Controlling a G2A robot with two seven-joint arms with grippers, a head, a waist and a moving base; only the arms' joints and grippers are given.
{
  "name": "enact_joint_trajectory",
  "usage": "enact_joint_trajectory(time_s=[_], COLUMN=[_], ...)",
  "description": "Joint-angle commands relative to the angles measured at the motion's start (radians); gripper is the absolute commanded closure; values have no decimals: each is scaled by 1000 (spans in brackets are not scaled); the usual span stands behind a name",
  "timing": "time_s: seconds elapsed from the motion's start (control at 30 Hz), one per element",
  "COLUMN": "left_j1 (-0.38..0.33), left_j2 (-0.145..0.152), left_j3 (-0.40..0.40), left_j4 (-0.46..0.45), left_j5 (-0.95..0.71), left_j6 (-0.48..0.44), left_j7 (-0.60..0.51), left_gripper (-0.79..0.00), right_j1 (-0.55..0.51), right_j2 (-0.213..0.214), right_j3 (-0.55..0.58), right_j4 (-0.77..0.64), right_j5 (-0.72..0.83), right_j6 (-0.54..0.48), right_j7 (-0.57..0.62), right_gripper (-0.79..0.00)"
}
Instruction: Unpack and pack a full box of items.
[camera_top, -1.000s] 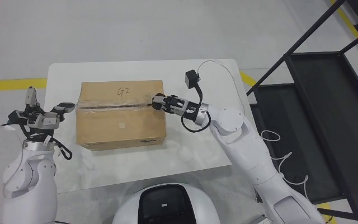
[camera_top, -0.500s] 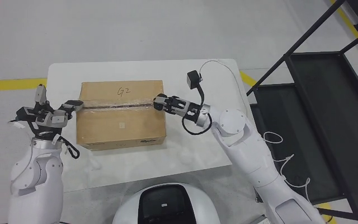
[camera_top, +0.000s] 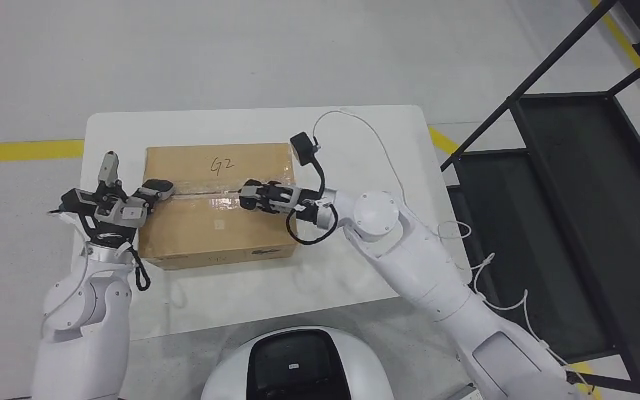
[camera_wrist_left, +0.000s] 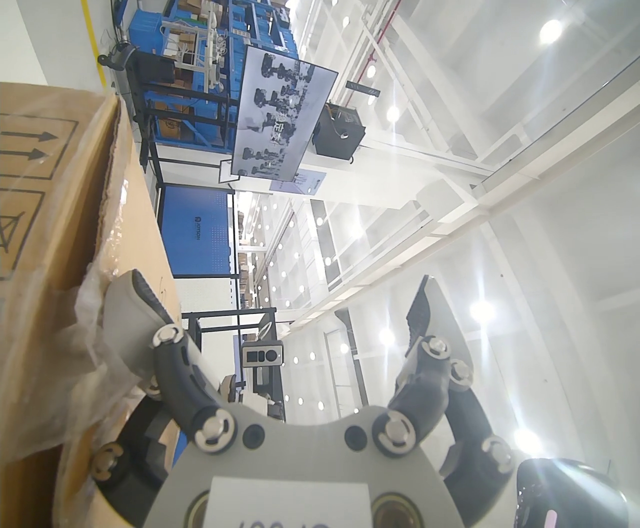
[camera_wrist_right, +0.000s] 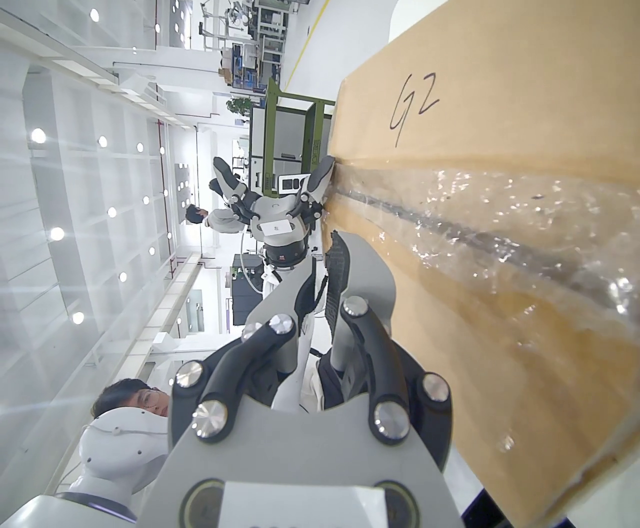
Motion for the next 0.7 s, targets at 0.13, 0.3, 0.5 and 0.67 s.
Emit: enact_joint_trajectory(time_s=[0.13, 0.3, 0.5, 0.67], left_j1=[-3, 3, 51, 82], left_j2=[-1, -2, 2, 7], left_j3=[16, 2, -100, -186], left_j4=[-4, -22, -49, -49], left_j5=[26, 6, -150, -219], left_j6=[23, 15, 18, 24], left_j7=[27, 56, 10, -21], left_gripper=[-785, -785, -785, -785], right_j1=[68, 119, 71, -8], right_j2=[-32, -56, -38, -10], right_j3=[-75, -129, -61, 25], right_j4=[80, 121, 84, 17], right_j5=[16, -12, -43, -57], right_j6=[-30, -62, -148, -187], right_j7=[-20, -23, -22, 7], right_gripper=[0, 0, 0, 0])
